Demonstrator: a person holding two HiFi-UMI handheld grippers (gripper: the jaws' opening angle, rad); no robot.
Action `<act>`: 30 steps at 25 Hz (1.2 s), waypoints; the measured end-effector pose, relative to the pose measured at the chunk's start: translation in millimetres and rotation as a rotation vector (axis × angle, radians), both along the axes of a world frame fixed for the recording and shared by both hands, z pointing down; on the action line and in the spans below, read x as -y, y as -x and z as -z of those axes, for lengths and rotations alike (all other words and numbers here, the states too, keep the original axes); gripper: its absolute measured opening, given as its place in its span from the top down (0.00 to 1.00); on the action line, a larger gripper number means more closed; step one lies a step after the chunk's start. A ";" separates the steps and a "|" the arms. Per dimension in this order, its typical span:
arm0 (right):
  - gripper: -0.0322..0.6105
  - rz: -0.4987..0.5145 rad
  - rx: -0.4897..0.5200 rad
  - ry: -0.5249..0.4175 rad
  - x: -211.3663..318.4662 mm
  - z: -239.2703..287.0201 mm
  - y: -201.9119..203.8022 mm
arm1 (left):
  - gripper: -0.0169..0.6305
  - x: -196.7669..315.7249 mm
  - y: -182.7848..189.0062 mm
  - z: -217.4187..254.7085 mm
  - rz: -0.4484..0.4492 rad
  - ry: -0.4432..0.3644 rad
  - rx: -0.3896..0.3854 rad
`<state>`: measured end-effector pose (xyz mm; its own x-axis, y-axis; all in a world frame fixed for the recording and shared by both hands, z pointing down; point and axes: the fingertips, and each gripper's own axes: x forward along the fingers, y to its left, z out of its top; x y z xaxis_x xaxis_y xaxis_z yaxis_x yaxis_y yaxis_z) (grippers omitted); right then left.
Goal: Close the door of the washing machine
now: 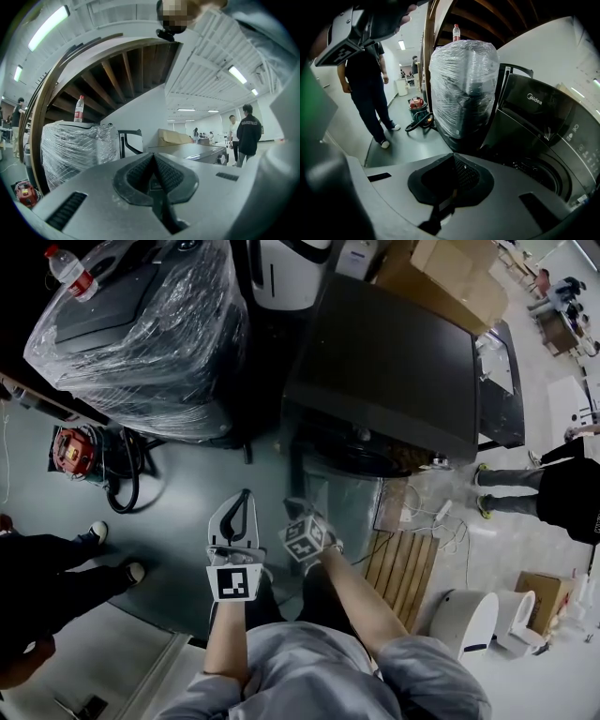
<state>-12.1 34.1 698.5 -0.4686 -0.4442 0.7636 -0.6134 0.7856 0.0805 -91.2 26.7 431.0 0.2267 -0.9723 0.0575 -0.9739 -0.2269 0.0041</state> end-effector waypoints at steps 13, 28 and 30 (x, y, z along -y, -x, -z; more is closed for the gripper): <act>0.95 -0.007 0.002 0.009 0.3 4.6 -38.8 | 0.97 7.9 -37.8 5.2 -0.018 -0.011 0.001; 0.95 0.050 -0.025 -0.024 1.3 8.6 -75.3 | 0.97 21.8 -71.5 8.6 -0.017 -0.020 0.005; 0.95 0.044 -0.022 -0.021 2.7 9.1 -80.5 | 0.97 24.2 -77.9 8.9 -0.021 -0.026 0.003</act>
